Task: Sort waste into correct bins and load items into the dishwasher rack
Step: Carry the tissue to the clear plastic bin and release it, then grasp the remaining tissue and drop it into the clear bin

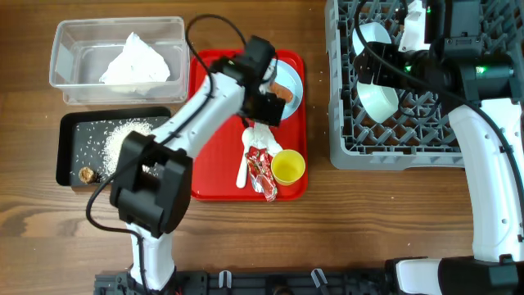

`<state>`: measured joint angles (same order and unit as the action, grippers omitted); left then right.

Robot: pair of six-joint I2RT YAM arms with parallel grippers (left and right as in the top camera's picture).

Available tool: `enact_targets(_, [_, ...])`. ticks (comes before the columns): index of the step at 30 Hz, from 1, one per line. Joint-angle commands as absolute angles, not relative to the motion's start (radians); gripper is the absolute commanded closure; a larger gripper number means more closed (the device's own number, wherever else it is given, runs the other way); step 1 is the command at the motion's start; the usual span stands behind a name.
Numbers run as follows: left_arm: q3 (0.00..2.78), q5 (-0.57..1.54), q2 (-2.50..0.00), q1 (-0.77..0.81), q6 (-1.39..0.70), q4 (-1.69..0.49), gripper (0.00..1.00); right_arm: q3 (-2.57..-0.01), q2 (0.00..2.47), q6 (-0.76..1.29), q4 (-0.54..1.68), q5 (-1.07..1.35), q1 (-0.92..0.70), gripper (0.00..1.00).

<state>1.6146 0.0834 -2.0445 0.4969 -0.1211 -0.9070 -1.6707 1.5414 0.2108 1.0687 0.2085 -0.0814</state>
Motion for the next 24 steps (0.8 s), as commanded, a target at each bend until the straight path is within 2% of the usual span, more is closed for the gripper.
enact_targets(1, [1.559, 0.054, -2.043, 0.531, -0.248, -0.869, 0.17, -1.667, 1.557, 0.194, 1.069, 0.199, -0.078, 0.16])
enact_targets(7, [1.434, 0.01, -2.045, 0.543, -0.249, -0.738, 0.31, -1.667, 1.556, 0.194, 1.079, 0.199, -0.078, 0.16])
enact_targets(8, [1.419, 0.01, -2.045, 0.546, -0.249, -0.718, 0.36, -1.667, 1.557, 0.194, 1.078, 0.199, -0.078, 0.16])
enact_targets(10, [1.407, 0.01, -2.045, 0.546, -0.252, -0.703, 0.51, -1.667, 1.557, 0.194, 1.078, 0.199, -0.078, 0.17])
enact_targets(11, [1.407, 0.01, -2.045, 0.546, -0.252, -0.7, 0.62, -1.667, 1.557, 0.194, 1.078, 0.199, -0.078, 0.16])
enact_targets(16, [1.407, 0.01, -2.044, 0.546, -0.252, -0.699, 0.96, -1.667, 1.557, 0.194, 1.079, 0.199, -0.078, 0.16])
enact_targets(21, [1.531, -0.068, -1.945, 0.523, -0.253, -0.852, 0.96, -1.667, 1.557, 0.193, 1.077, 0.199, -0.078, 0.16])
enact_targets(24, [1.62, -0.135, -1.807, 0.435, -0.239, -0.892, 0.96, -1.667, 1.557, 0.192, 1.074, 0.199, -0.078, 0.16])
